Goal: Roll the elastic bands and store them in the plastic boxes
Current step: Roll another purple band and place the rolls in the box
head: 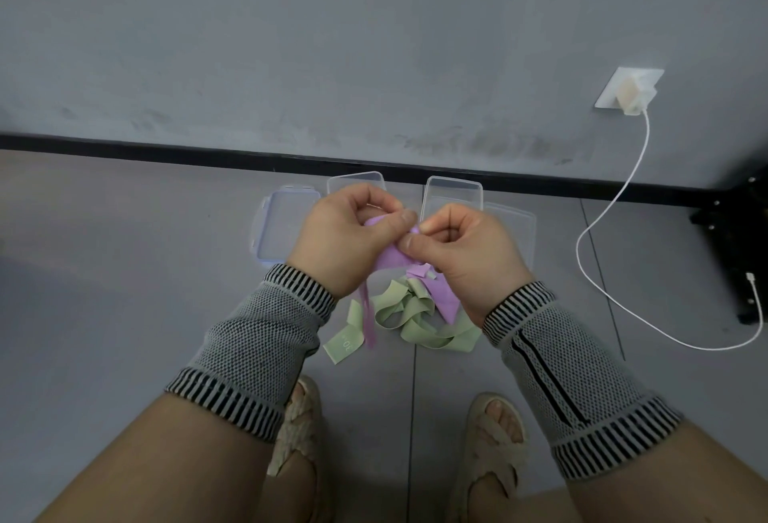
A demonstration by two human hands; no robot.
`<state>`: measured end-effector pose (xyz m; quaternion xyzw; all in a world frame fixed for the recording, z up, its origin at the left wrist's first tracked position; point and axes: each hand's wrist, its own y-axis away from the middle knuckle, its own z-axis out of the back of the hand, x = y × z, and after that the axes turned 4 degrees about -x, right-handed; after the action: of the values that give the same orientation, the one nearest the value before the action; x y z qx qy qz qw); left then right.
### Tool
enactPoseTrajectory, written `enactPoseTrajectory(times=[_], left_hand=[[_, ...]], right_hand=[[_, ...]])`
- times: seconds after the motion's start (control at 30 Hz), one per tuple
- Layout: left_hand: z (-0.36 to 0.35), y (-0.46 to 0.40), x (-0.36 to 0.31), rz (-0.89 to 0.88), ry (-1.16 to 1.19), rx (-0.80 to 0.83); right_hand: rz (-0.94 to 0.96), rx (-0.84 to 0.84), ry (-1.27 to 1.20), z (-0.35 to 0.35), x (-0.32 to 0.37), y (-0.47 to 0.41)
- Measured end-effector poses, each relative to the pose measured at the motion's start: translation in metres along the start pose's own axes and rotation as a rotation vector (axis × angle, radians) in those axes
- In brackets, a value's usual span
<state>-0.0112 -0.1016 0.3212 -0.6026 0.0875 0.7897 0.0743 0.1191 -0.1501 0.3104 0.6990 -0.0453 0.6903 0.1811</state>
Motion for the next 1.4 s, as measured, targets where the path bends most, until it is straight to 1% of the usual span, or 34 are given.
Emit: enactPoseTrajectory(times=[0.1, 0.27, 0.47, 0.6, 0.67, 0.77, 0.83, 0.93, 1.13, 1.3, 1.4], left_hand=[[0.002, -0.001, -0.002, 0.001, 0.018, -0.002], [0.010, -0.002, -0.002, -0.004, 0.050, -0.005], [0.008, 0.000, -0.002, -0.042, 0.011, 0.037], [0.010, -0.001, 0.001, -0.044, -0.020, 0.047], [0.013, -0.003, 0.006, -0.043, -0.098, 0.053], [0.018, -0.003, 0.010, -0.086, -0.275, 0.114], [0.021, -0.002, 0.007, -0.097, -0.333, 0.139], [0.024, -0.001, 0.002, -0.122, -0.308, 0.141], [0.016, 0.001, -0.001, -0.110, -0.132, 0.106], [0.007, 0.001, -0.001, -0.128, -0.141, 0.037], [0.008, 0.000, -0.002, -0.081, -0.134, 0.041]], right_hand=[[0.050, 0.049, 0.075, 0.000, 0.004, 0.003], [0.104, 0.169, 0.098, 0.007, 0.013, 0.009], [0.166, 0.209, 0.085, 0.002, 0.013, 0.013], [0.159, 0.198, 0.048, 0.005, 0.011, 0.010], [0.151, 0.191, 0.029, 0.008, 0.010, 0.008], [0.142, 0.195, 0.025, 0.012, 0.010, 0.008], [0.143, 0.206, 0.050, 0.014, 0.009, 0.007], [0.147, 0.206, 0.092, 0.013, 0.008, 0.006], [0.198, 0.141, 0.195, 0.006, 0.005, 0.006], [0.223, 0.104, 0.263, 0.003, 0.003, 0.005], [0.237, 0.089, 0.280, 0.001, 0.003, 0.006]])
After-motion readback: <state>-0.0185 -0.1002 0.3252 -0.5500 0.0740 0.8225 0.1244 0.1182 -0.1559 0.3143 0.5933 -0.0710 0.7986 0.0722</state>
